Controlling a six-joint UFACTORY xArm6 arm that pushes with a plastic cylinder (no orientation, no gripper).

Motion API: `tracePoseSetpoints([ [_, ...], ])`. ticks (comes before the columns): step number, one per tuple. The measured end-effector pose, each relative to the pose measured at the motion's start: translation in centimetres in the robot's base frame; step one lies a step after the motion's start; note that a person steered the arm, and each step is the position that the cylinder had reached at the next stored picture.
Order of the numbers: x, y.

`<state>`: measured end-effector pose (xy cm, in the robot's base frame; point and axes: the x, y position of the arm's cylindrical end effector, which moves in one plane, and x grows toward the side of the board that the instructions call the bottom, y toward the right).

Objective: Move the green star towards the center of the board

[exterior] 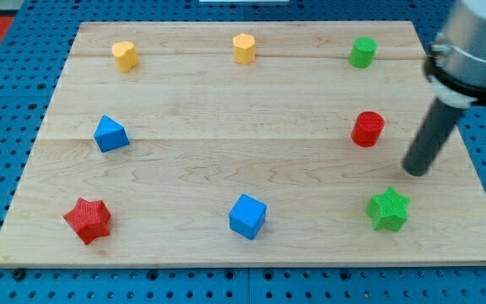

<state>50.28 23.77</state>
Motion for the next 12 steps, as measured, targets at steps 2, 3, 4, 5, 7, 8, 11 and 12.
tracePoseSetpoints([
  [2,4.7,2.4],
  [3,5.0,2.4],
  [4,6.0,2.3],
  [5,7.0,2.0],
  [7,6.8,-2.1],
  [8,6.8,-4.3],
  [11,5.4,-10.9],
  [12,6.8,-9.1],
])
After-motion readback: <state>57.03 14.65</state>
